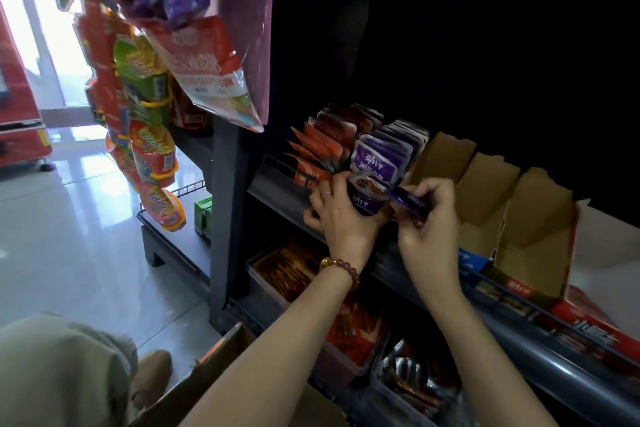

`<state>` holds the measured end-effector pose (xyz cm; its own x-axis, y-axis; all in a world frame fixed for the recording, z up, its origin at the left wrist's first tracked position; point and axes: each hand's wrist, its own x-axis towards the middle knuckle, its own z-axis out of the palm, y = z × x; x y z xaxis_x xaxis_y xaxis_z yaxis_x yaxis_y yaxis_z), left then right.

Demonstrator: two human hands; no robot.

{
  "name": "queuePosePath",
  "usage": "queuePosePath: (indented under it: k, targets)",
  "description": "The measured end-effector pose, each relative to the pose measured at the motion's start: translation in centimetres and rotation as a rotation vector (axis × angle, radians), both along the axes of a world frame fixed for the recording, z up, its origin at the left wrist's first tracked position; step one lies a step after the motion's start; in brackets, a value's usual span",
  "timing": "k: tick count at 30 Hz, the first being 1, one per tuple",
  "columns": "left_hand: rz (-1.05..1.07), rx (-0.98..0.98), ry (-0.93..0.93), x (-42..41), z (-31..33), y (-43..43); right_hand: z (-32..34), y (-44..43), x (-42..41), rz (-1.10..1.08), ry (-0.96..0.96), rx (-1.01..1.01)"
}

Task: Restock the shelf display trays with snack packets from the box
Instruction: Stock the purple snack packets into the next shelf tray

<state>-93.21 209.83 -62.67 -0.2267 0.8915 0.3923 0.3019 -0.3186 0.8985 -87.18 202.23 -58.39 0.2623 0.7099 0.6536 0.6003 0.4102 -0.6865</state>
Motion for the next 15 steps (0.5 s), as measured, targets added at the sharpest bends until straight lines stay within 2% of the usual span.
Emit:
queuePosePath:
  k: [5,10,15]
  targets:
    - [-0.009,0.016,-0.044,-0.1,0.2,-0.2,2.0,0.1,-2.1,-0.252,-0.431,-0.108]
    - [-0.006,0.021,-0.038,-0.4,0.7,-0.8,4.5,1.0,-3.2,-0.402,-0.608,-0.27]
    - [-0.032,0.006,-0.021,-0.5,0.6,-0.8,6.2,1.7,-3.3,-0.47,-0.747,-0.335]
